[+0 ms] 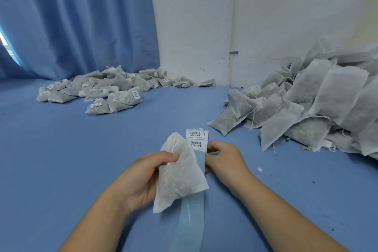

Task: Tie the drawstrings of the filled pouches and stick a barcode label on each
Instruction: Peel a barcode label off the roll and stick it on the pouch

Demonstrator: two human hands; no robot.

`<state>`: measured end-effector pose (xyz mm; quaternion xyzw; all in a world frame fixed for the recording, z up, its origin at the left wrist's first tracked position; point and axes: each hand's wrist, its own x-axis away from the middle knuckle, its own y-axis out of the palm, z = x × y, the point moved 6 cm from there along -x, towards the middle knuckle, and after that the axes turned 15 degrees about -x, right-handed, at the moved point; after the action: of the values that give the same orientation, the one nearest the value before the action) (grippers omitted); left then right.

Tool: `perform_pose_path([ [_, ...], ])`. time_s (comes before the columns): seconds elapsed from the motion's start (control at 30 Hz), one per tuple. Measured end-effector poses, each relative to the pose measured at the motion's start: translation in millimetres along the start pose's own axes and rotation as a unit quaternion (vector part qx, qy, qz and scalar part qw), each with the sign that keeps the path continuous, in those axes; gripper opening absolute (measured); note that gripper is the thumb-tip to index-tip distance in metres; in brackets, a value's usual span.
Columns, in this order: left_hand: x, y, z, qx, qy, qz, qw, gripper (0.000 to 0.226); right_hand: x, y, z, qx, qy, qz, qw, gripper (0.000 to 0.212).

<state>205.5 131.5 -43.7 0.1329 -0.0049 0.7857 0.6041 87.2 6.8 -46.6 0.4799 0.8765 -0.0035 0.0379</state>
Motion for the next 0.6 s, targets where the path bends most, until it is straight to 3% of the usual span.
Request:
perform_pose_path([
  [0.27,-3,-2,-7,0.0,0.006,0.007,1.0,0.018,-1,-7,-9,0.127,-0.047,-0.005,0.991,0.022],
  [0.4,-3,1,-4,-0.005,0.023,-0.006,1.0,0.01,11,-18,-37,0.183,-0.192,0.045,0.963,0.024],
  [0.5,-5,2,-1,-0.001,0.041,-0.011,0.999,0.028,23,-3,-55,0.21,-0.298,-0.002,0.931,0.024],
  [0.6,-6,2,2,0.006,0.065,-0.006,0.998,0.019,26,13,-47,0.264,-0.294,-0.051,0.917,0.025],
])
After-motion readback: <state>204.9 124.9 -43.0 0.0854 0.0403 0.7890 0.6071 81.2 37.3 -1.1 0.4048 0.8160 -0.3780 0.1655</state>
